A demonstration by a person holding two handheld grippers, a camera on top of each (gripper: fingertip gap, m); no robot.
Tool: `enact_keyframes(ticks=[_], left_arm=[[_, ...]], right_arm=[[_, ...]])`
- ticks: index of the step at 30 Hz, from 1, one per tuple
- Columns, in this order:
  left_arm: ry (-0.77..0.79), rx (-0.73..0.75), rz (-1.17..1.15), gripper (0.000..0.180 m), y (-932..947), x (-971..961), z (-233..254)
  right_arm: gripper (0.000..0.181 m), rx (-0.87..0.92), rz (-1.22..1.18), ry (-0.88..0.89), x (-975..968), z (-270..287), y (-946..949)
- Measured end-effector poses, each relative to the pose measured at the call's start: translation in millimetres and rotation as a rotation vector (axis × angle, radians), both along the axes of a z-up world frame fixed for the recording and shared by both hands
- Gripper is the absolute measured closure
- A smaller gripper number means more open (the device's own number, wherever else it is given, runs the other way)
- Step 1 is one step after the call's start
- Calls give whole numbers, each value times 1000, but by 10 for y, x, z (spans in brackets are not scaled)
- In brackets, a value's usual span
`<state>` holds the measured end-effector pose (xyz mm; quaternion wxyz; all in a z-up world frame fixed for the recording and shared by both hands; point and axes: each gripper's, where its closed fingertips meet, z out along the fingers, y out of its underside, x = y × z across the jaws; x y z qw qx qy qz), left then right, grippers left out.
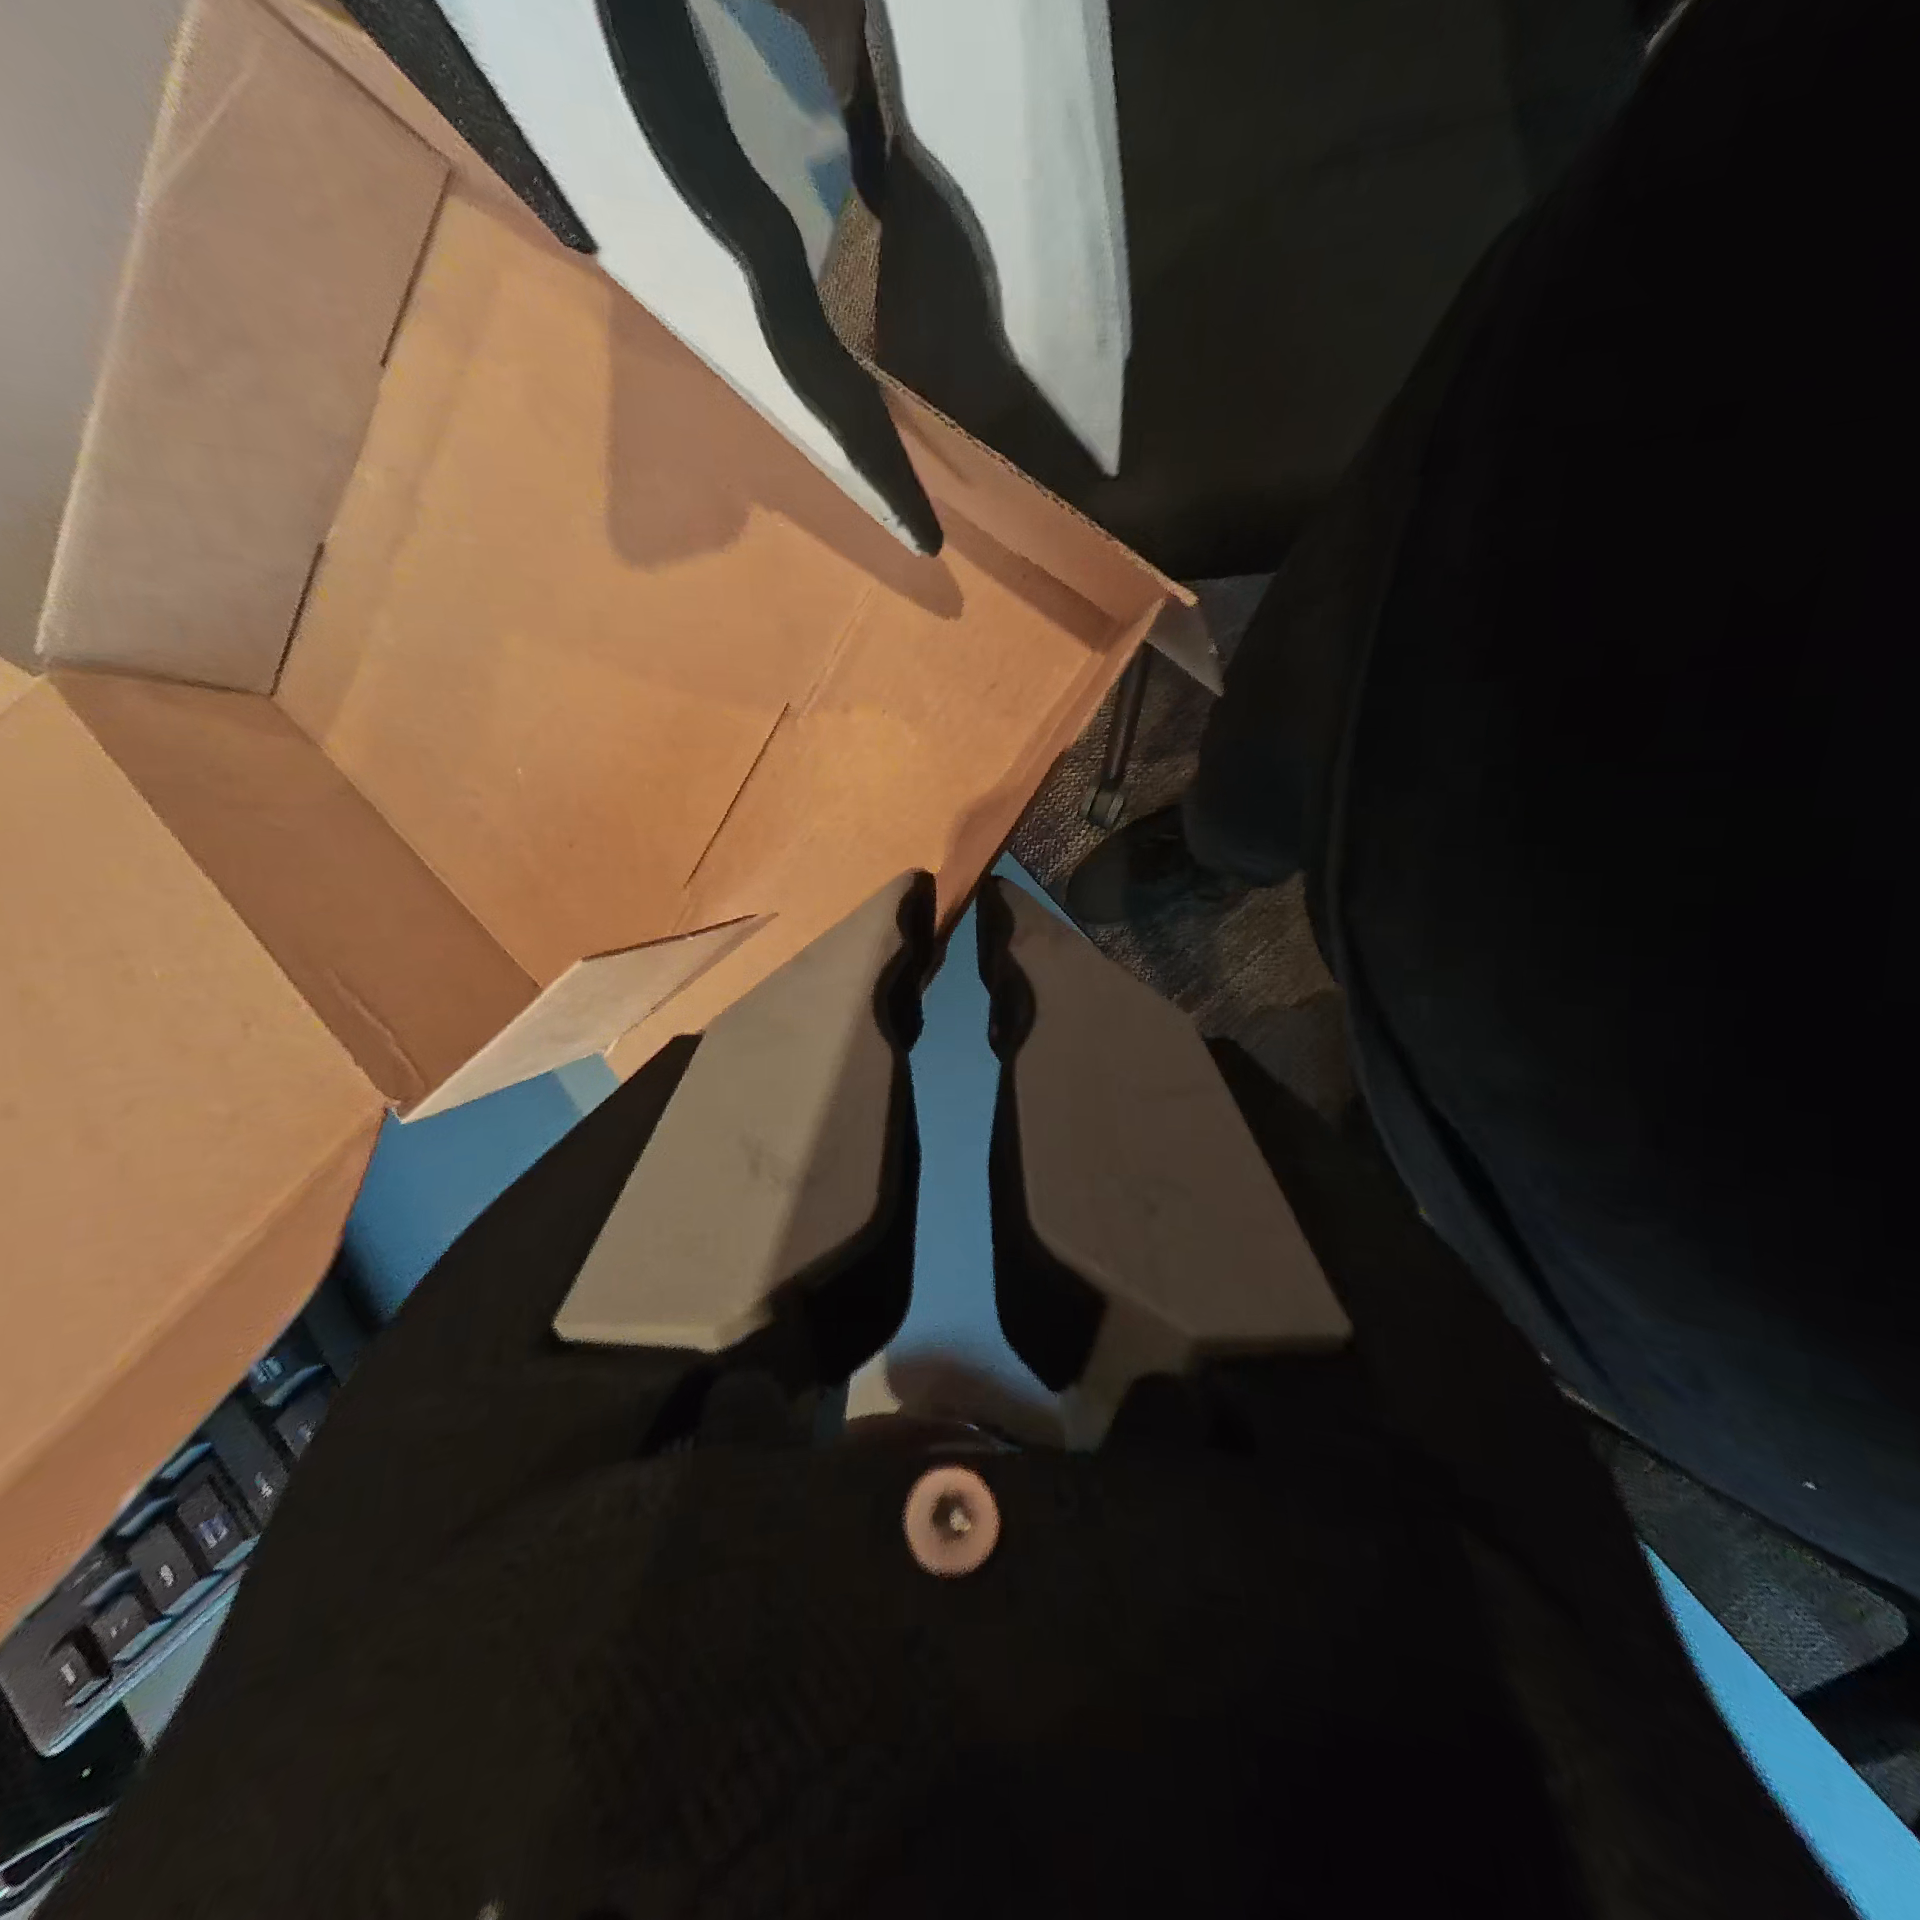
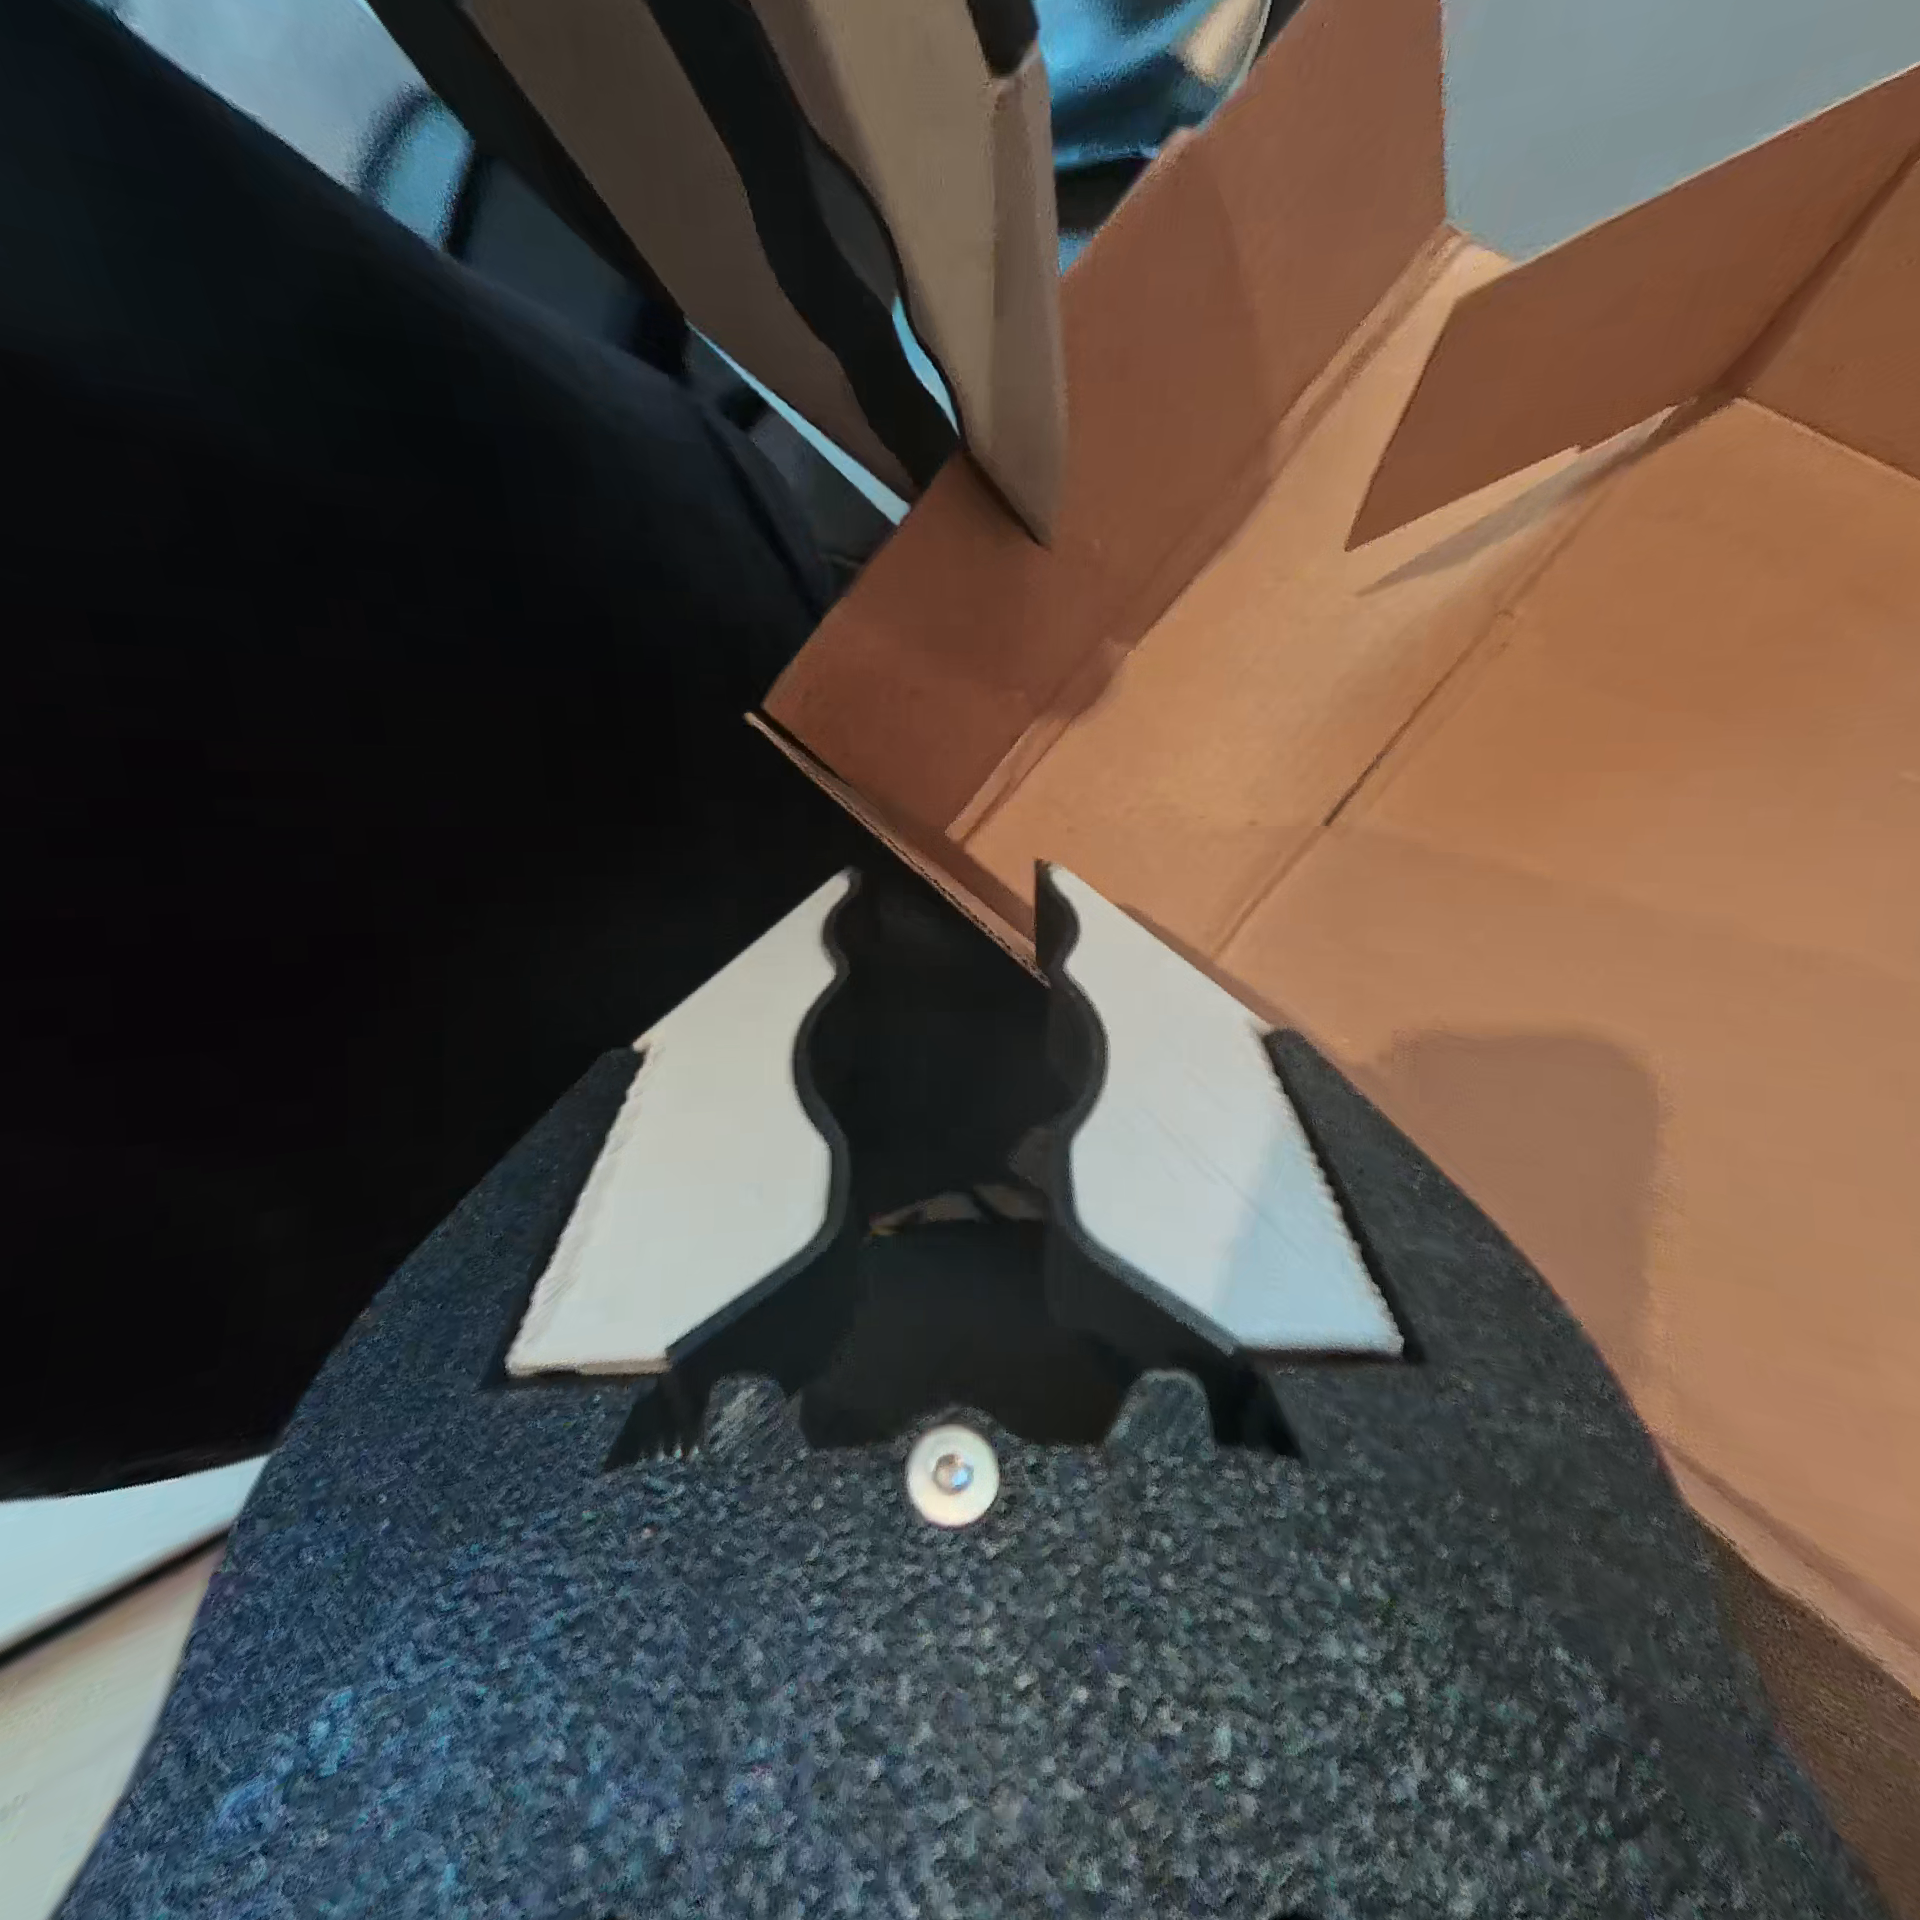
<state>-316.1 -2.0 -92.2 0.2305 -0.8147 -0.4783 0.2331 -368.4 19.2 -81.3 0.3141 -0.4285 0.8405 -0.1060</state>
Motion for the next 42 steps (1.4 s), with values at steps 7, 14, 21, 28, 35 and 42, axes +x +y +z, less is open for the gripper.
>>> enact_keyframes(ticks=[7,14,21,28,35,42], left_arm=[[26,-13,3,176,-1,78,60],[207,-358,53,179,-274,109,389],[165,-426,29,179,-212,170,63],[129,-254,92,178,-210,128,-65],[133,-242,64,178,-109,91,37],[93,-289,-16,180,60,99,-46]], right_arm=[[166,-120,115,152,-37,22,-16],[165,-4,-281,-189,-202,322,-335],[165,43,-382,-158,-194,41,-291],[172,52,-265,-214,-129,14,-171],[151,-212,6,80,-52,106,-162],[148,-94,153,72,83,90,-68]])
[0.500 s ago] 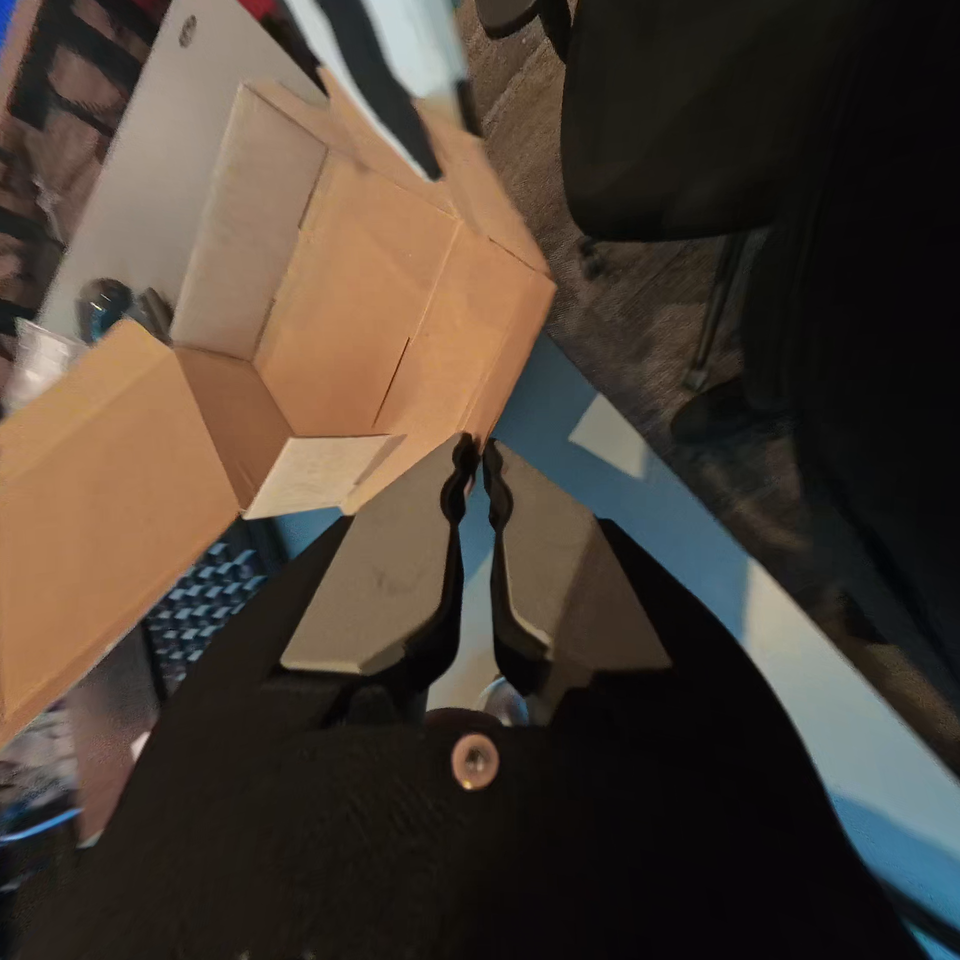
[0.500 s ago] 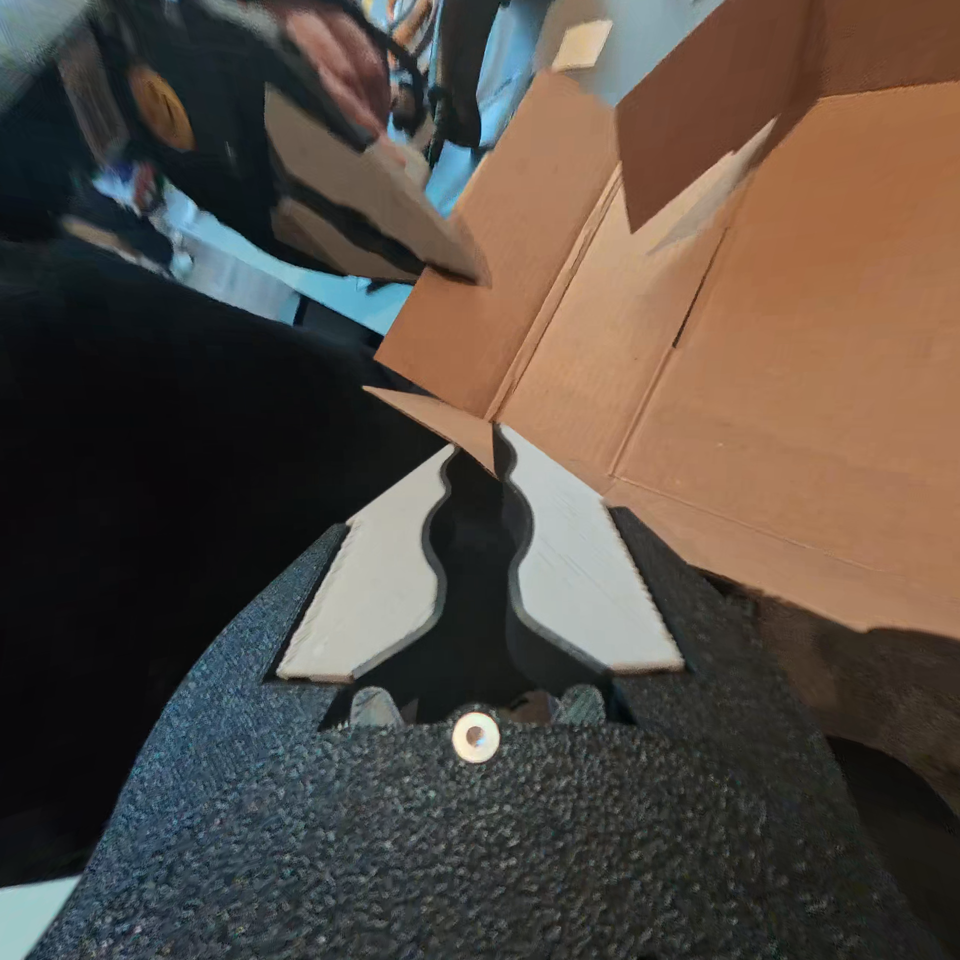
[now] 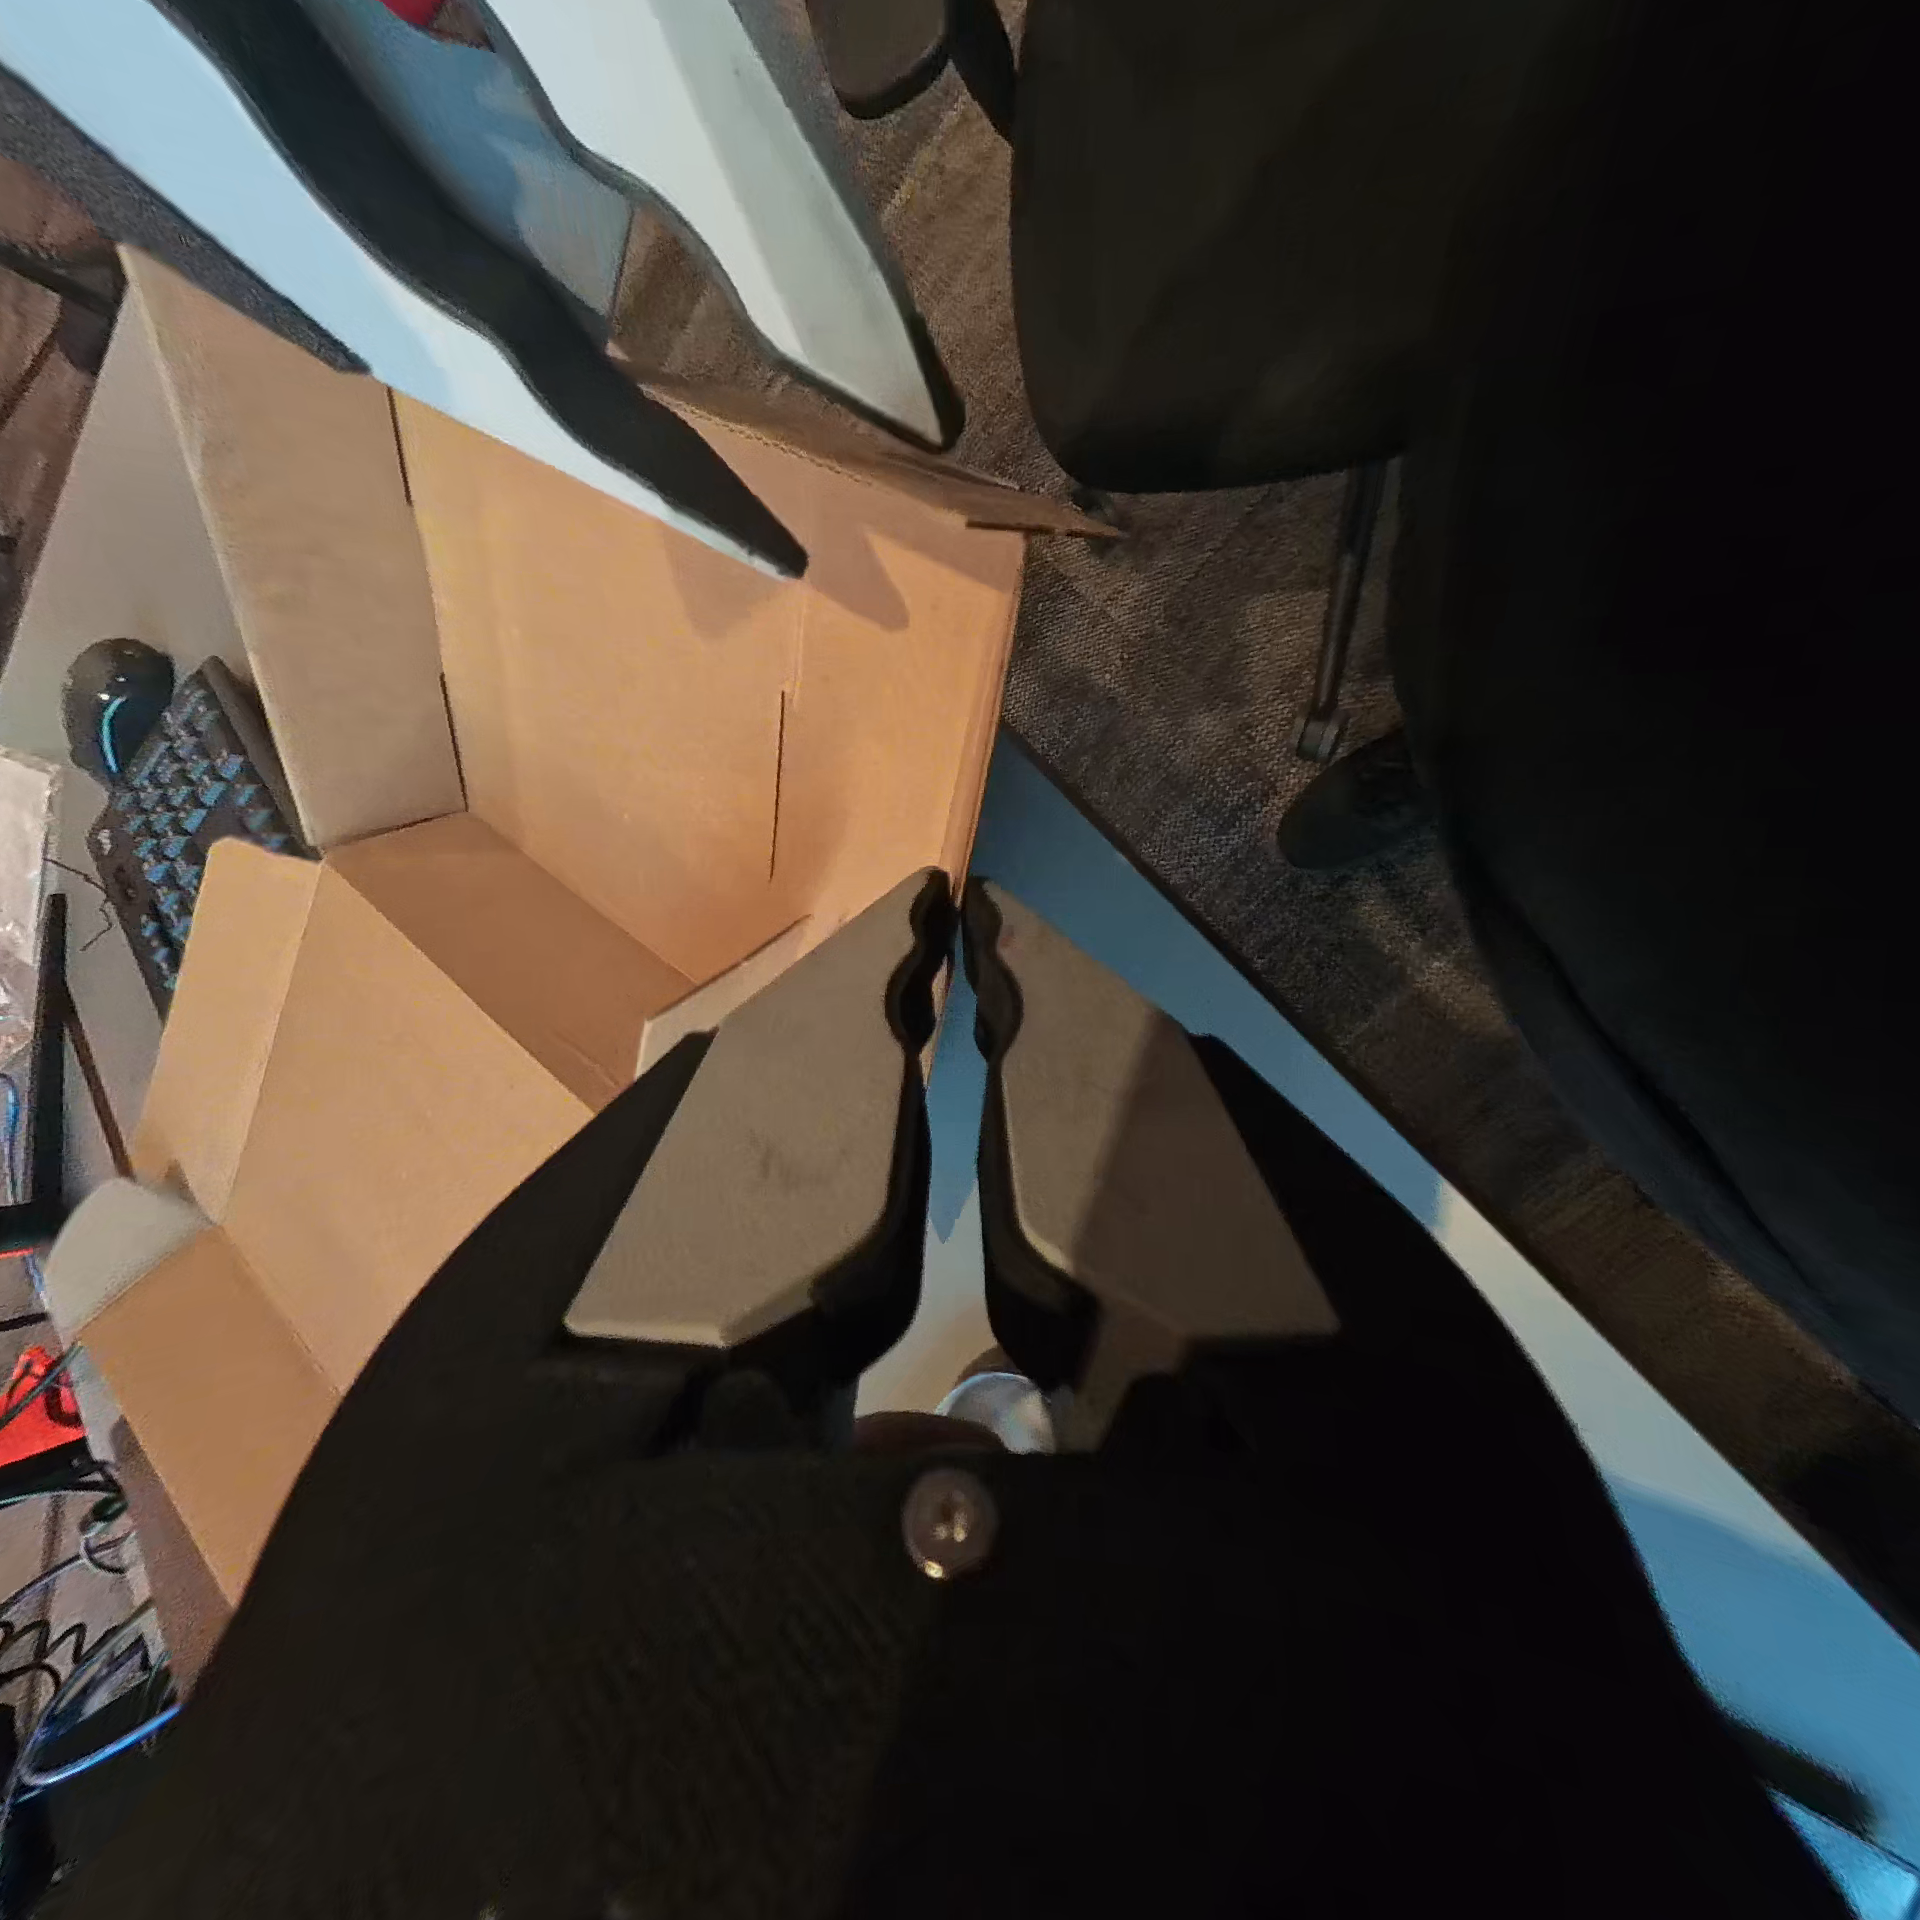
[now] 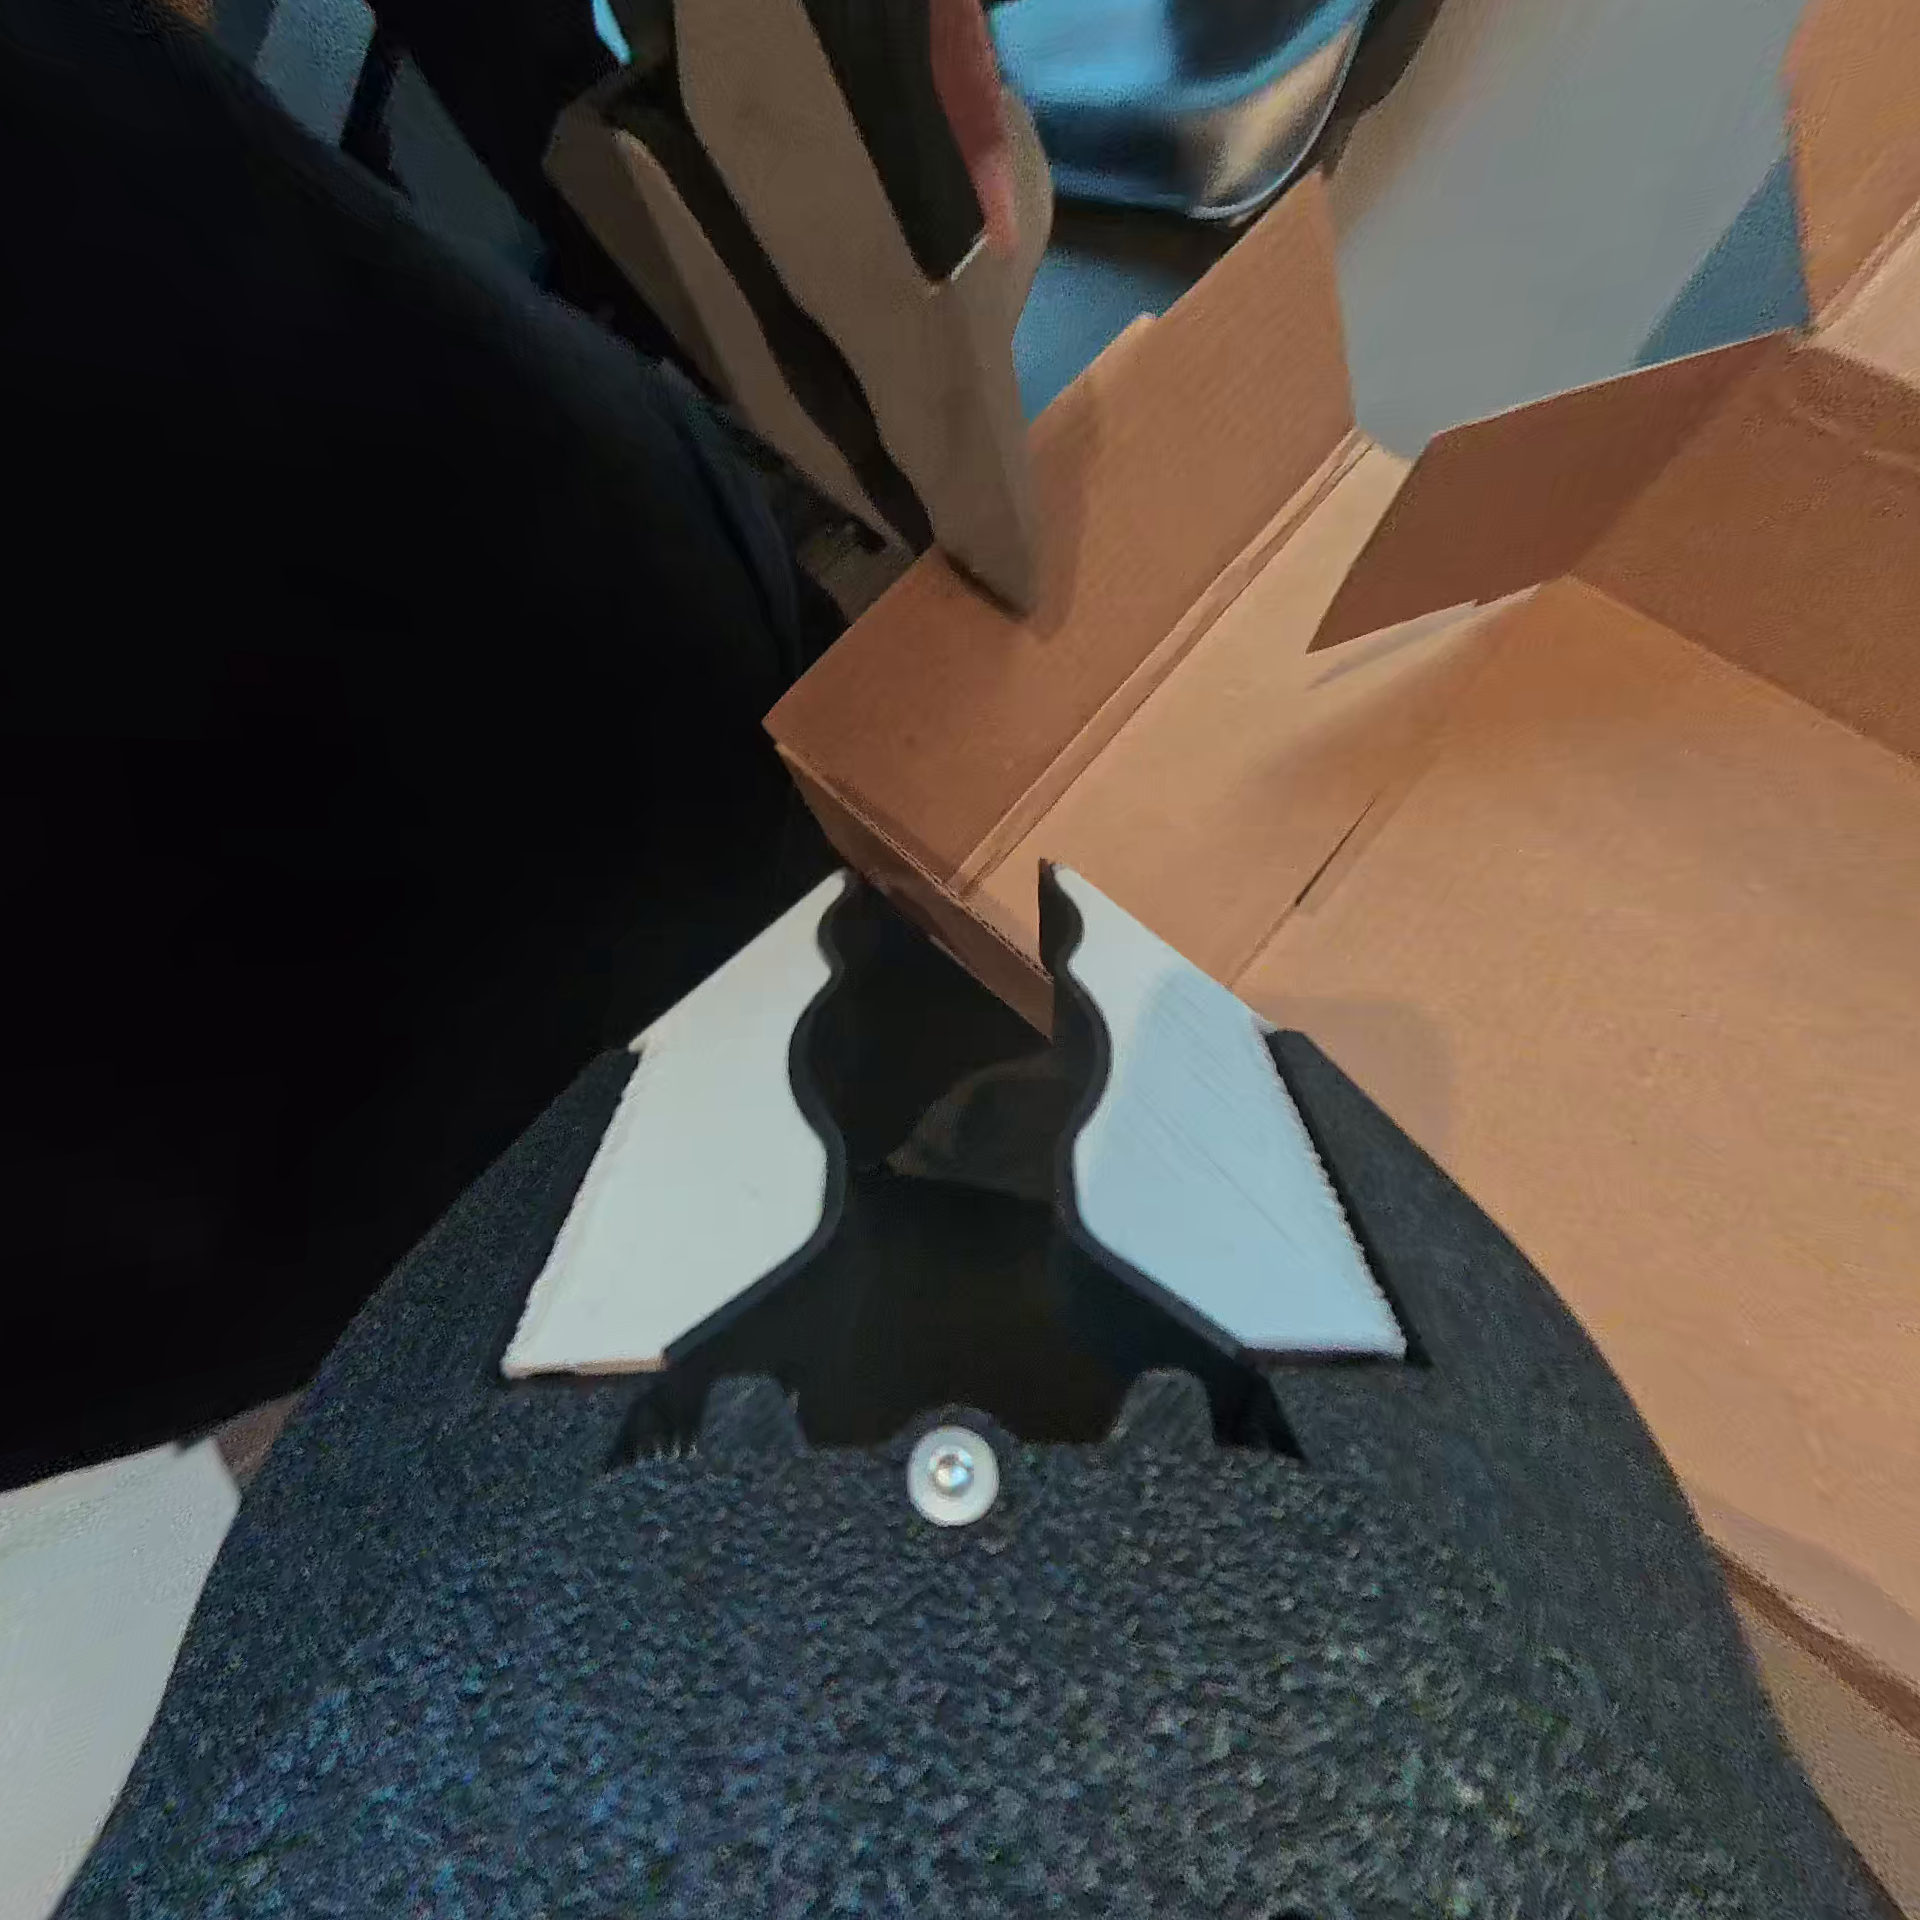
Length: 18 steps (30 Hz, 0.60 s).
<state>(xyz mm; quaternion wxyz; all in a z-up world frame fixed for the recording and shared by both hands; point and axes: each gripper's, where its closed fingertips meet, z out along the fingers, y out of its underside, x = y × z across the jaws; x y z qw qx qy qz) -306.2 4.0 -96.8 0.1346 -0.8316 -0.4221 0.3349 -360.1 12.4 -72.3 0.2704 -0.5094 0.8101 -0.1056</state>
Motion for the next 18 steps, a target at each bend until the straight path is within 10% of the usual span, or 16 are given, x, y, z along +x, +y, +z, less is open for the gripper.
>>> enact_keyframes(ticks=[12,18], left_arm=[[-30,-76,-69,180,2,-2,0],[70,-56,87,177,-167,80,182]], right_arm=[[165,75,304,273,-148,-163,219],[172,5,77,88,8,-104,83]])
